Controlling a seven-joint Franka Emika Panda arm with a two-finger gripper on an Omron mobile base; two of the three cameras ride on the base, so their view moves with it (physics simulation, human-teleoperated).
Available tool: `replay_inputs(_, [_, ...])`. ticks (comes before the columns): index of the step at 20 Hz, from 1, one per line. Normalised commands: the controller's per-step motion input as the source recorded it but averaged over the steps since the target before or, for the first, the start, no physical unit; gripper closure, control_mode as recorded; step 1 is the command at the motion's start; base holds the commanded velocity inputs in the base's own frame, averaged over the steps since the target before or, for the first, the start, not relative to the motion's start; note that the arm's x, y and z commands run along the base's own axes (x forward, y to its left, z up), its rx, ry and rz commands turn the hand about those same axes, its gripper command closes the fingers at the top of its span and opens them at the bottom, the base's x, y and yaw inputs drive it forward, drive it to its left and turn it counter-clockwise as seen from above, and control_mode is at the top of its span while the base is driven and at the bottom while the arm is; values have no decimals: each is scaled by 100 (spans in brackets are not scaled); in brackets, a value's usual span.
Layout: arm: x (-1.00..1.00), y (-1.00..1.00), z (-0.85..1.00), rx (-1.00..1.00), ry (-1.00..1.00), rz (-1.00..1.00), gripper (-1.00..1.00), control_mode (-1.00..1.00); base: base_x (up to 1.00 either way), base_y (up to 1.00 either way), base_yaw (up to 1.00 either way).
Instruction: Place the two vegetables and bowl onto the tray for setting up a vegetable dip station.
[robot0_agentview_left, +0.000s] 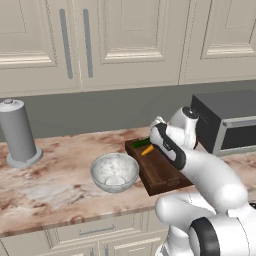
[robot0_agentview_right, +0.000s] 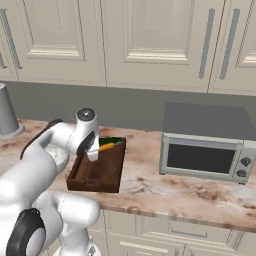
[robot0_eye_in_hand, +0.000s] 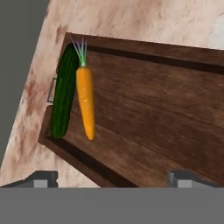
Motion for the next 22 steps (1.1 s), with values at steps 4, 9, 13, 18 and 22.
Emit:
replay_inputs(4, [-44,0,41,0,4,8,-100,-100,0,0,0])
replay_inputs(9, [-54,0,23,0,0,13,-100,-100,0,0,0])
replay_inputs(13, [-60,0,14,-1,0,11,-100,-100,0,0,0])
replay_inputs(18, [-65,0,24,-2,-1,3,-100,-100,0,0,0])
replay_inputs(22, [-54,0,32,-4,0,1,-100,-100,0,0,0])
